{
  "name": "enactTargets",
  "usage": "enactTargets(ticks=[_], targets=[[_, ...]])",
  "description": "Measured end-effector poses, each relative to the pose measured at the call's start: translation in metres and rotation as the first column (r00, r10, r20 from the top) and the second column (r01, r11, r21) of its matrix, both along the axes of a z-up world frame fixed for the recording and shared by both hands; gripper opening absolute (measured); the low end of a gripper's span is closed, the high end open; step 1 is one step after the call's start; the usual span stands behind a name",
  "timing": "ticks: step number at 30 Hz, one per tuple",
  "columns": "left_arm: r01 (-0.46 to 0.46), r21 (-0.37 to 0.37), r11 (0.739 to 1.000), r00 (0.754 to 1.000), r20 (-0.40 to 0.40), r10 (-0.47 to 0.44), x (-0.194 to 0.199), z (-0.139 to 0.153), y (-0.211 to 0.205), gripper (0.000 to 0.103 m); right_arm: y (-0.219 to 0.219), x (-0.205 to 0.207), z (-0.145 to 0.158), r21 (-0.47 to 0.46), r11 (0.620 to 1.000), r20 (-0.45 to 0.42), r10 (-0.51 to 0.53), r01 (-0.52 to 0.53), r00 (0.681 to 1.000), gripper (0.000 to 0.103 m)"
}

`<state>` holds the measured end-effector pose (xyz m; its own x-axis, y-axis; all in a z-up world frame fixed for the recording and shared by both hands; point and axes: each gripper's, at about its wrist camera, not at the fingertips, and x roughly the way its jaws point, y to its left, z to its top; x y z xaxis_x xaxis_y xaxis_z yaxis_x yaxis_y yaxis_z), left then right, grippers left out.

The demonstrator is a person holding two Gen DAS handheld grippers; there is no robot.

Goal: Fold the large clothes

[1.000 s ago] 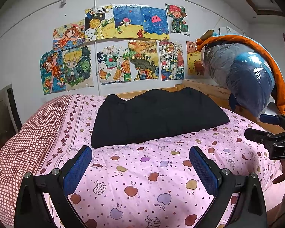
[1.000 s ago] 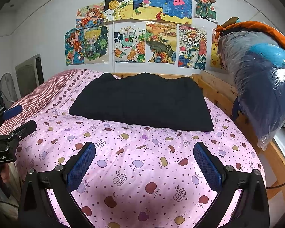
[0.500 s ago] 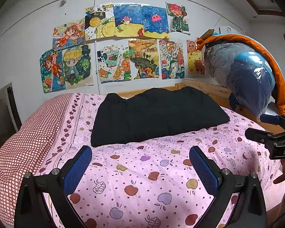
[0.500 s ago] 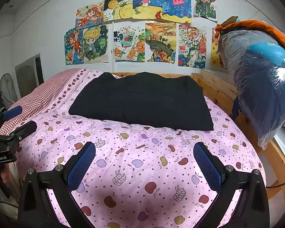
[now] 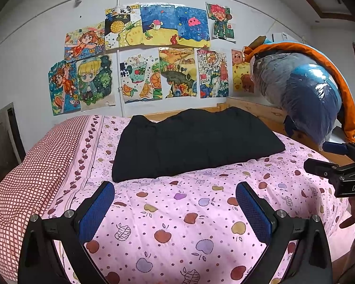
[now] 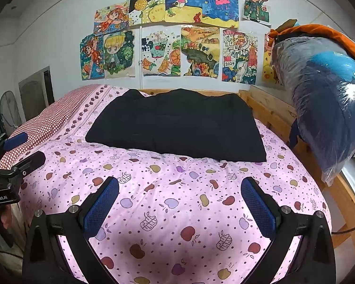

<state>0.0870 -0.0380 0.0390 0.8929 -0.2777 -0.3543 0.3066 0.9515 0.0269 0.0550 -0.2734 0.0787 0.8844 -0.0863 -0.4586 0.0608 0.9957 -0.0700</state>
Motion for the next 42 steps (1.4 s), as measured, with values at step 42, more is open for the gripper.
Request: enactTargets(ticks=[42], targets=[[-0.018, -0.061, 0.998, 0.997, -0.080, 0.013, 0.007, -0.007, 0.008, 0.103, -0.002, 0.003, -0.002, 0.010, 1.000, -0.012, -0.015, 0.015, 1.000, 0.101]])
